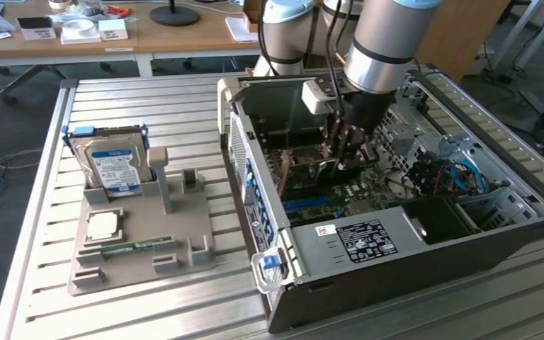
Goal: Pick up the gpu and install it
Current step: 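Insert the gpu into the slot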
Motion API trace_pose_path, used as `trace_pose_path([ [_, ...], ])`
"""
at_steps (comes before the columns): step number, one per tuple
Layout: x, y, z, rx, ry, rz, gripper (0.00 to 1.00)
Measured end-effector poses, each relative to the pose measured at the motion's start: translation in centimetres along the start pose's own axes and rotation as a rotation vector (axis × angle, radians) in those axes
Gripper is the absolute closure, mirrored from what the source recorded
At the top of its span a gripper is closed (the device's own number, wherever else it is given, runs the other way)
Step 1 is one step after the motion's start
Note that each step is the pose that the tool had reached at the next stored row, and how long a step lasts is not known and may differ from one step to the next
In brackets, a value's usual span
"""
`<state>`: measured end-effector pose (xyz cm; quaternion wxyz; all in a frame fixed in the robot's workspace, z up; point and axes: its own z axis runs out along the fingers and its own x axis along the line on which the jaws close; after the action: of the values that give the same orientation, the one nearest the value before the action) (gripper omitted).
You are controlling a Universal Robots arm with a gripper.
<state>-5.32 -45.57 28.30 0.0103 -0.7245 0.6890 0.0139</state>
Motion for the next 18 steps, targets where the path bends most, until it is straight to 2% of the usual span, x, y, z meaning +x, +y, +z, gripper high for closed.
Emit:
trace_pose_path([
  [5, -0.09, 0.04, 0.01, 0.0001, 0.0001, 0.0, 0.73],
  [13, -0.11, 0.63, 0.05, 0.001, 0.0, 0.0, 0.73],
  [18, -0.04, 0.76, 0.57, 0.0009, 0.0001, 0.0, 0.73],
])
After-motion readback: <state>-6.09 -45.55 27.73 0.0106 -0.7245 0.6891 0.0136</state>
